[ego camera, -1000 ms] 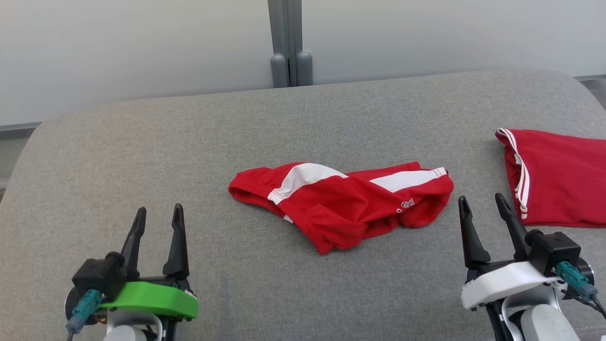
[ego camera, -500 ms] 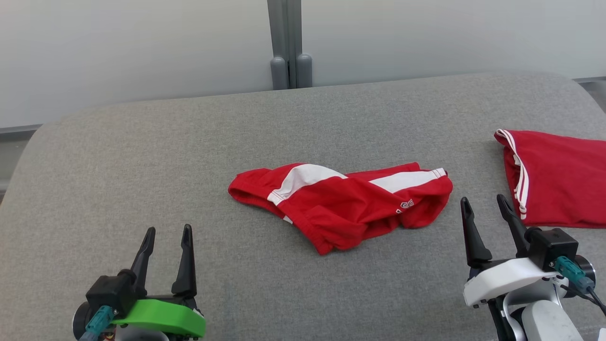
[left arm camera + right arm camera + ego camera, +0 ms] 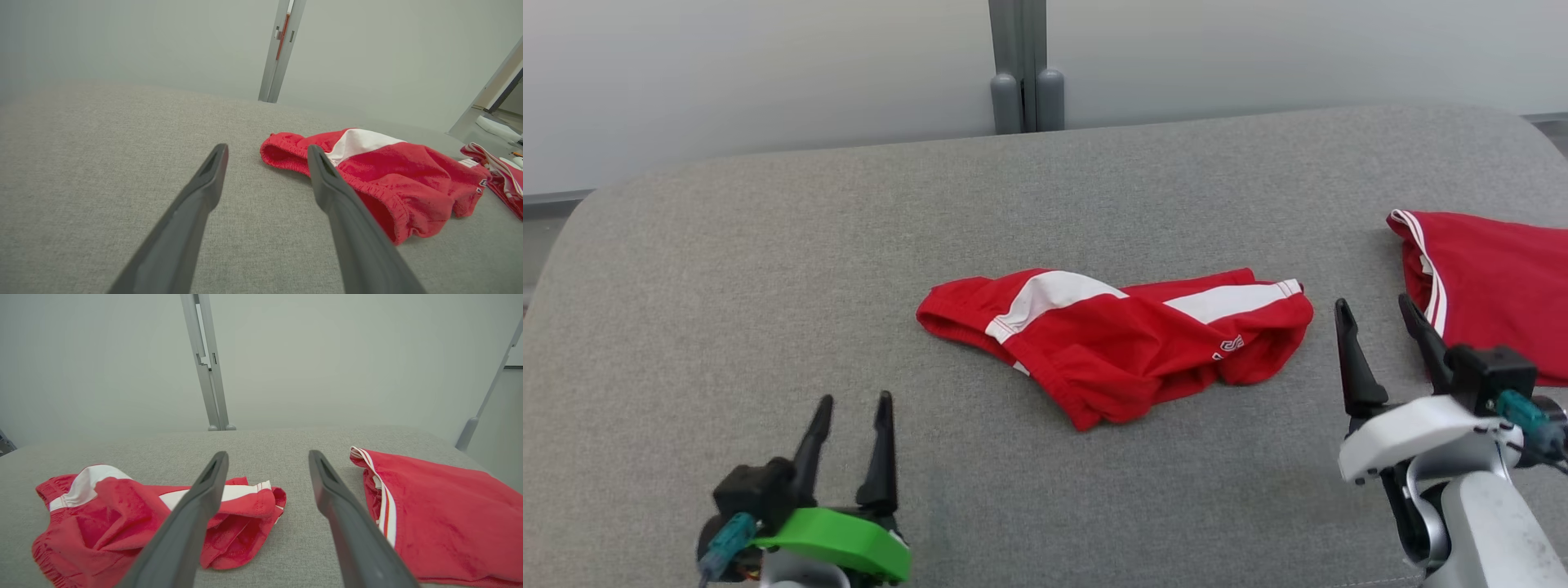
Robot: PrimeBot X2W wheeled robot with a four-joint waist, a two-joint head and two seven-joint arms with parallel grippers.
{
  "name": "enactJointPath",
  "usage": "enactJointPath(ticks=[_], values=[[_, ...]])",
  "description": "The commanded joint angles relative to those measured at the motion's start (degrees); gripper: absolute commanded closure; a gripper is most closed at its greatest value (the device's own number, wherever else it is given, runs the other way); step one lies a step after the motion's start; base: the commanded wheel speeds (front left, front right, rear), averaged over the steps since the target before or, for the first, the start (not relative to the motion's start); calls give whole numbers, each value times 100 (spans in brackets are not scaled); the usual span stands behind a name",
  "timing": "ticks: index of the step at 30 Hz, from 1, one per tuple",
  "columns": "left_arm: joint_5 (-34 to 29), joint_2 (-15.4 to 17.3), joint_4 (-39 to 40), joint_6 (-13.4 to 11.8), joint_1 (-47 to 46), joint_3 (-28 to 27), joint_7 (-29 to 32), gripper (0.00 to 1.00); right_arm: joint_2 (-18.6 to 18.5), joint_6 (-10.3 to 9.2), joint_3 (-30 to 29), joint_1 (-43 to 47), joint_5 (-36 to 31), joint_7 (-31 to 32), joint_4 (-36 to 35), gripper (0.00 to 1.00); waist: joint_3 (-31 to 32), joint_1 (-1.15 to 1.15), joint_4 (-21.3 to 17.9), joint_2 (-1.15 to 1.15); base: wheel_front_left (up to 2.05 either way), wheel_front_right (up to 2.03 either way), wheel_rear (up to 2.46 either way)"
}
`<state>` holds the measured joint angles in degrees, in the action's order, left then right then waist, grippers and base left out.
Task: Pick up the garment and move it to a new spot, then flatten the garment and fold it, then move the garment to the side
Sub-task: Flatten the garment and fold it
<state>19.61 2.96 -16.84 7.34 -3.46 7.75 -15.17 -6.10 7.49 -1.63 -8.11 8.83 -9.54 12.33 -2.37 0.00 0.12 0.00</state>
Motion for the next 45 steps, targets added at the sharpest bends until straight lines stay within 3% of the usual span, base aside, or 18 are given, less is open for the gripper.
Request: enactJointPath(ticks=[1,7,9,14,22,32,33,35,36,45], values=[[215,-3,-221,19,-213,197,64,0,-23,1,-55,-177,-40,255,48,0,-79,0,26,0,0,0,0],[1477,6,-908,1,-1181,995,1253,0,-174,1,-169,-1068,421,2329,518,0,-376,0,130,0,0,0,0],[1960,5,-1029,-119,-1523,1236,1599,0,-222,1,-184,-1429,571,2969,638,0,-508,0,155,0,0,0,0],[2376,7,-1415,-519,-2307,1853,1992,0,-183,1,-270,-2175,674,4161,972,0,-842,0,160,0,0,0,0],[2992,7,-2075,-992,-3097,2384,2103,0,-44,1,-109,-2885,514,4596,1236,0,-1218,0,-32,0,0,0,0],[3385,7,-2327,-959,-3391,2798,1866,0,26,1,-3,-2841,681,4671,1149,0,-1227,0,-139,0,0,0,0],[3389,7,-2339,-972,-3406,2805,1824,10,22,1,1,-2820,672,4664,1122,0,-1221,0,-144,0,0,0,0],[3361,7,-2368,-1000,-3437,2818,1703,67,16,2,13,-2777,661,4678,1065,0,-1210,0,-151,0,0,0,0],[3364,6,-2391,-984,-3430,2837,1673,100,13,1,30,-2751,665,4704,1034,0,-1201,0,-153,0,0,0,0],[3467,7,-2561,-811,-3355,2970,1745,100,110,1,-287,-2653,823,5332,911,0,-1163,0,-142,0,0,0,0]])
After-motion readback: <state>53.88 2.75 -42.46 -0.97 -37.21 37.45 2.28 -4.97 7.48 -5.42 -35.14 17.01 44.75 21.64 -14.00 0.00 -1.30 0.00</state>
